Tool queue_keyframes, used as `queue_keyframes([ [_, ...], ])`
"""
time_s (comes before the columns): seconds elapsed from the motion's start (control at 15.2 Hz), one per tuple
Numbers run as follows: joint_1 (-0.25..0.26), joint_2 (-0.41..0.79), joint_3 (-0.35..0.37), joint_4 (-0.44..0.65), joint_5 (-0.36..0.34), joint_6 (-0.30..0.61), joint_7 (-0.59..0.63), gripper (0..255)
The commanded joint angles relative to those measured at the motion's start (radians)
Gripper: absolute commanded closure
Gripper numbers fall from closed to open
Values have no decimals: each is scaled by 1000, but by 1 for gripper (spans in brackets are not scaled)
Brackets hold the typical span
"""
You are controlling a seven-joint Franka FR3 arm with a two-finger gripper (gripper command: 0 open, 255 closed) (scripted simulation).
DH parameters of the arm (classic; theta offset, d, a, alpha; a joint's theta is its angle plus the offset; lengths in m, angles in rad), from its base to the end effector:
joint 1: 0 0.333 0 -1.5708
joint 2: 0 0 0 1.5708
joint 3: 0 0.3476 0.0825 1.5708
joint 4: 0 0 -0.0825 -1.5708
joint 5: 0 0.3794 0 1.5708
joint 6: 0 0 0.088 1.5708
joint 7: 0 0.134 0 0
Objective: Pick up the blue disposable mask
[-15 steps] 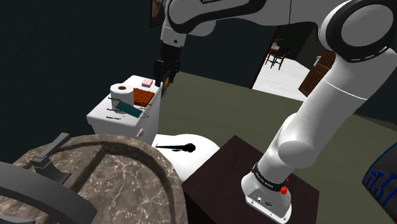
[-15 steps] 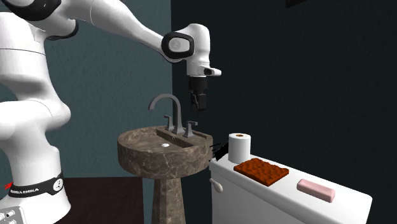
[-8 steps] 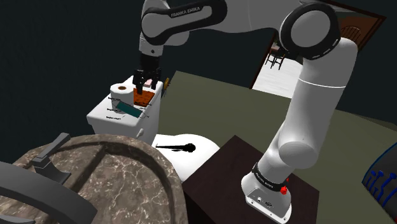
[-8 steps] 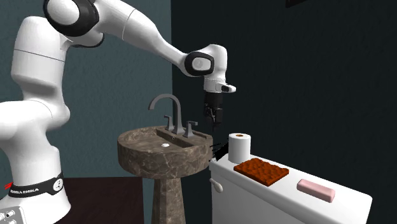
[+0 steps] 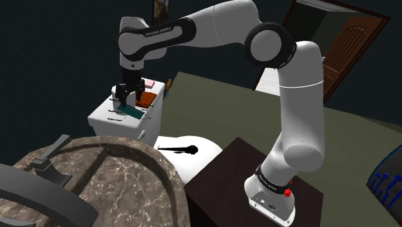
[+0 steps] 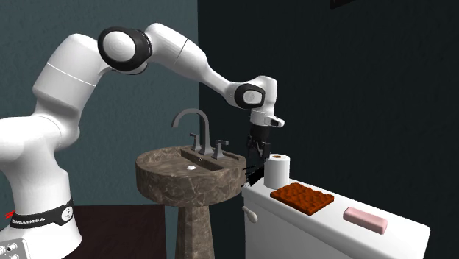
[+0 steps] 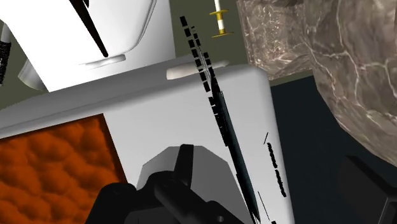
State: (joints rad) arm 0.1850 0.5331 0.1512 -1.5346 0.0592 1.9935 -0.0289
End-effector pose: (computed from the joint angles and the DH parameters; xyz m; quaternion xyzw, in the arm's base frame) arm 0.6626 0.2206 0.3459 -0.9845 -0.1593 0.0439 0.0591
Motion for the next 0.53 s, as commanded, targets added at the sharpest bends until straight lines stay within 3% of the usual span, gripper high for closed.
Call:
queue_keyframes([
  [0.0,6,43,-1,41,-5,-2,0,0],
  [0.46,8,81,-3,11,-7,66,-5,0],
])
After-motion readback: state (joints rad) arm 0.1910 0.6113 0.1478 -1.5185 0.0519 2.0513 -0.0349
